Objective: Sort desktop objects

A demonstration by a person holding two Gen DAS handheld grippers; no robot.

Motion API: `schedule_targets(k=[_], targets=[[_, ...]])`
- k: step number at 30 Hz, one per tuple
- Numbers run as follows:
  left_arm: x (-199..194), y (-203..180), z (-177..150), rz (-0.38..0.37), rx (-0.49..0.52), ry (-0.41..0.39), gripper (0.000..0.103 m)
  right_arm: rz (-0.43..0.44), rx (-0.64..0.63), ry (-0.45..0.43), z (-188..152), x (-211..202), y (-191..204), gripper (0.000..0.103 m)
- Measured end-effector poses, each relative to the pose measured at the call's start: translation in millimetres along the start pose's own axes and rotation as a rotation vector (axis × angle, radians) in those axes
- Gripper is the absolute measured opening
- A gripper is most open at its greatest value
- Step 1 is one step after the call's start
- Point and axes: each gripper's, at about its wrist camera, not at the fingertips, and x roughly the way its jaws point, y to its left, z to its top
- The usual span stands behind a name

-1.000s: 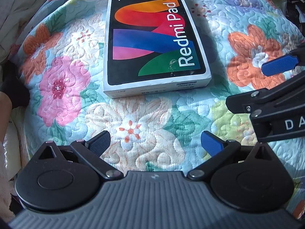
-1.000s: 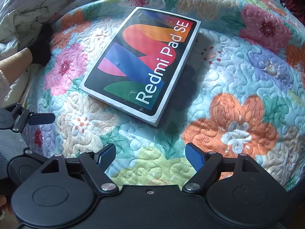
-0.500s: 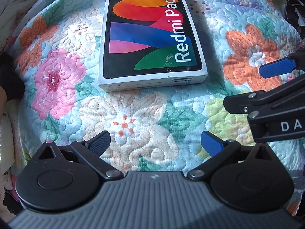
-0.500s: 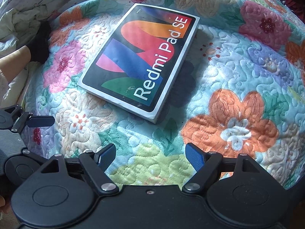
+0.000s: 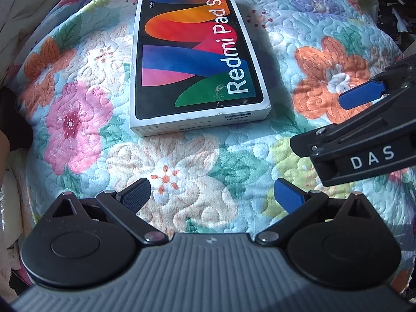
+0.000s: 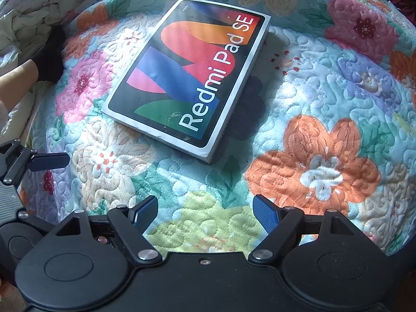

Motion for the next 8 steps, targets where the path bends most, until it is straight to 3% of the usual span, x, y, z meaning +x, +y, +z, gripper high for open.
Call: schedule_targets(k=[8], targets=[[0.3, 1.4, 0.3, 0.007, 0.01, -0.006, 0.103, -0.002, -0.003, 0.003, 0.5, 0.2, -0.1, 0.084]])
